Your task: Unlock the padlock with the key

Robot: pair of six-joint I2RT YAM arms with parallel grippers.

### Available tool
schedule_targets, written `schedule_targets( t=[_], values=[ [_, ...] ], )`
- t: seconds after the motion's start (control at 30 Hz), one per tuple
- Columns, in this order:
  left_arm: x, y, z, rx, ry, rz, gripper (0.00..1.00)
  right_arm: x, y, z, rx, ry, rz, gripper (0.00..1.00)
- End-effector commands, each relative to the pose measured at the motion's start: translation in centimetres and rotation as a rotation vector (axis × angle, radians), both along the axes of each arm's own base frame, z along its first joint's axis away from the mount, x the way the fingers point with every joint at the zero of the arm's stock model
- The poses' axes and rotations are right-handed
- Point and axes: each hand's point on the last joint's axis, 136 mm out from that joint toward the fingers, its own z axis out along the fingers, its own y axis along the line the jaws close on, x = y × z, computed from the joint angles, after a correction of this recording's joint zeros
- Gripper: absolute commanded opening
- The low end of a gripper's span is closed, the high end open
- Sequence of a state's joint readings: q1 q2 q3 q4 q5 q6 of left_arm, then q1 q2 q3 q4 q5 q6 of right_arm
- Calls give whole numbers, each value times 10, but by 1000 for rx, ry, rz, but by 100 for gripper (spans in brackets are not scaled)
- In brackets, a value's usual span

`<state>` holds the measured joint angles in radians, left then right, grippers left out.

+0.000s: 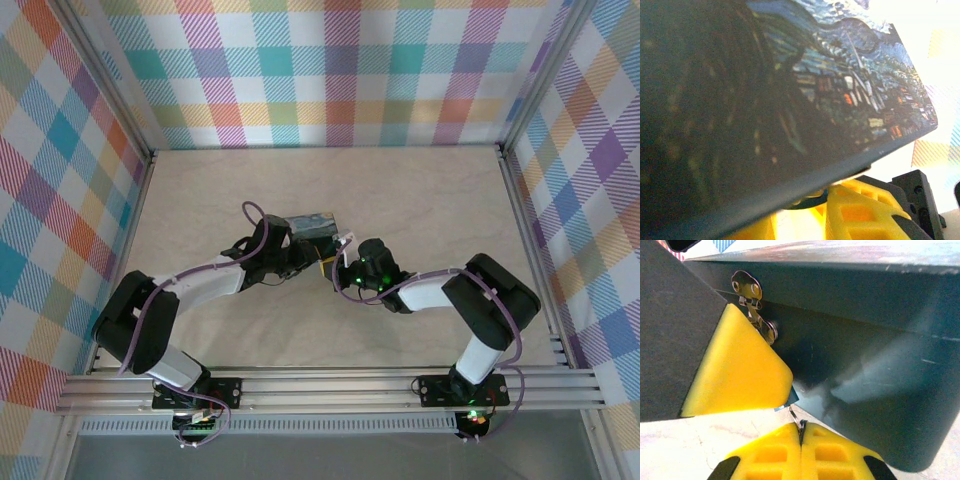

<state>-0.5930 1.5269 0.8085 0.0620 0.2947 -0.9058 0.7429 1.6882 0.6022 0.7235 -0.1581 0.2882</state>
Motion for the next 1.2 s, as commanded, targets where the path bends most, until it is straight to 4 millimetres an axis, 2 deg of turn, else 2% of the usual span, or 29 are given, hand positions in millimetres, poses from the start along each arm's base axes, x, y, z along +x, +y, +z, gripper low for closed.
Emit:
schedule_targets(
  t=[0.0,0.23,0.27,0.47,0.63,0.8,0.9,1.0,1.17],
  values=[
    [-7,-23,4,-75,3,-85,23,0,16,30,95,-51,41,0],
    [-5,-29,-12,-103,25,-78,27,-14,4,2,-16,32,60,0],
    [-5,-29,-13,-105,28,-77,29,-17,2,-7,-51,66,64,0],
    [-5,-28,-17,-114,30,-67,46,-21,-2,-21,-94,127,64,0],
    [-7,-22,-8,-114,11,-51,63,-26,-3,-34,-142,192,74,0],
    [-10,-9,4,-111,-2,-24,76,-32,-4,-37,-154,247,85,0],
    [-14,0,10,-113,-12,-9,81,-36,-2,-37,-151,282,96,0],
    [-19,11,16,-113,-21,17,83,-37,0,-35,-153,313,100,0],
    [-33,32,13,-166,-16,110,82,-40,4,-24,-135,354,109,0]
  ],
)
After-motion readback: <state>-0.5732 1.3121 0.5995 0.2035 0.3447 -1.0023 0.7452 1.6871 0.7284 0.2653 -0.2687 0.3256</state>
